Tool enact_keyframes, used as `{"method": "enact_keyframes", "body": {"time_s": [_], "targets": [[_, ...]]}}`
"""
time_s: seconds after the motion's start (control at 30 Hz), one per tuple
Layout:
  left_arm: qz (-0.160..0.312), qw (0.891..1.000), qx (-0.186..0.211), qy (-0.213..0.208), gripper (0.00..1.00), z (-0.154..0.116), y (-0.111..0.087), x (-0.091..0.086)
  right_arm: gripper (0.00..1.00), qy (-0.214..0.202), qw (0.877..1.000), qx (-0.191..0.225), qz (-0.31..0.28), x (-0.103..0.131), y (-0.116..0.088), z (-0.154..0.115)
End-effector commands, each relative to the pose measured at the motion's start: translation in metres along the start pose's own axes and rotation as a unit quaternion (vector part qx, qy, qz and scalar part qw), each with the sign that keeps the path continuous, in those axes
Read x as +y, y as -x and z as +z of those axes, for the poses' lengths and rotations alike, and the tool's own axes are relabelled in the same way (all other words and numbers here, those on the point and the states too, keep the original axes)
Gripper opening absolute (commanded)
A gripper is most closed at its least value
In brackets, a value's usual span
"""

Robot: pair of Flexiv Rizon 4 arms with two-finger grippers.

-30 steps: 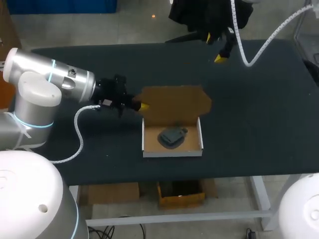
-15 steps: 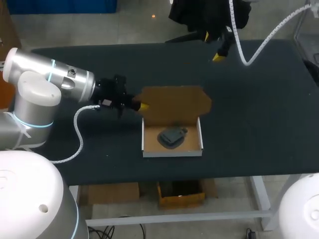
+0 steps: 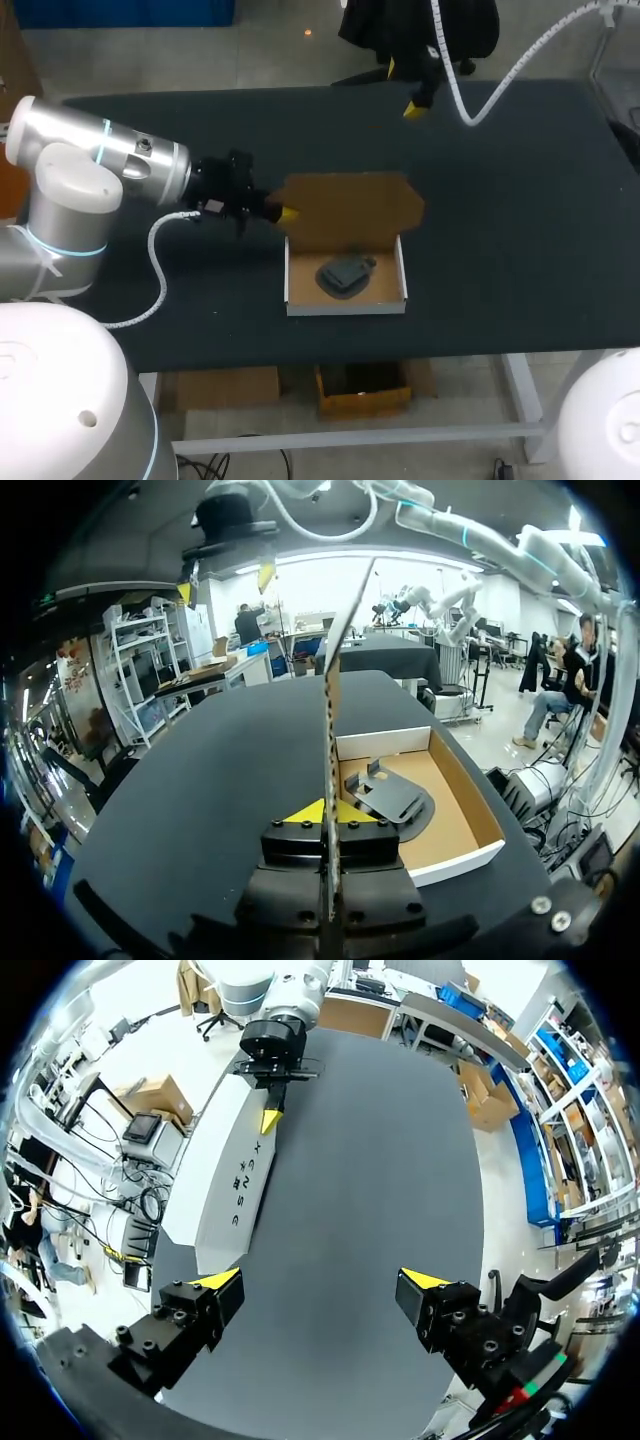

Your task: Assemble the packaging by folding the flat box into shape, placing the metal phone stand inside, and closing the box properly

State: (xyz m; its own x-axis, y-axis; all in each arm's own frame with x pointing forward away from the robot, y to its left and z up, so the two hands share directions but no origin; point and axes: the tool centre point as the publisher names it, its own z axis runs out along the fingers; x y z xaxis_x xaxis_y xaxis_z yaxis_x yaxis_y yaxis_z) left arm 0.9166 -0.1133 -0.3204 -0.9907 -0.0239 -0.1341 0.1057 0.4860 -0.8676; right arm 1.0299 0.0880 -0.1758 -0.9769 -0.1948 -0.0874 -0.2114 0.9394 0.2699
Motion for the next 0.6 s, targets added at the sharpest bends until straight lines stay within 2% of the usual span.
{"method": "enact_keyframes", "body": {"time_s": [0.03,0.6], "targets": [[0.001,1.0,0.0,-0.001,0.0,0.0,0.0,0.001,1.0,-0.013,1.0,0.023,-0.002,0.016,0.012,-0.001],[0.001,1.0,0.0,-0.001,0.0,0.0,0.0,0.001,1.0,-0.058,0.996,0.067,0.035,0.051,0.018,0.018]]}}
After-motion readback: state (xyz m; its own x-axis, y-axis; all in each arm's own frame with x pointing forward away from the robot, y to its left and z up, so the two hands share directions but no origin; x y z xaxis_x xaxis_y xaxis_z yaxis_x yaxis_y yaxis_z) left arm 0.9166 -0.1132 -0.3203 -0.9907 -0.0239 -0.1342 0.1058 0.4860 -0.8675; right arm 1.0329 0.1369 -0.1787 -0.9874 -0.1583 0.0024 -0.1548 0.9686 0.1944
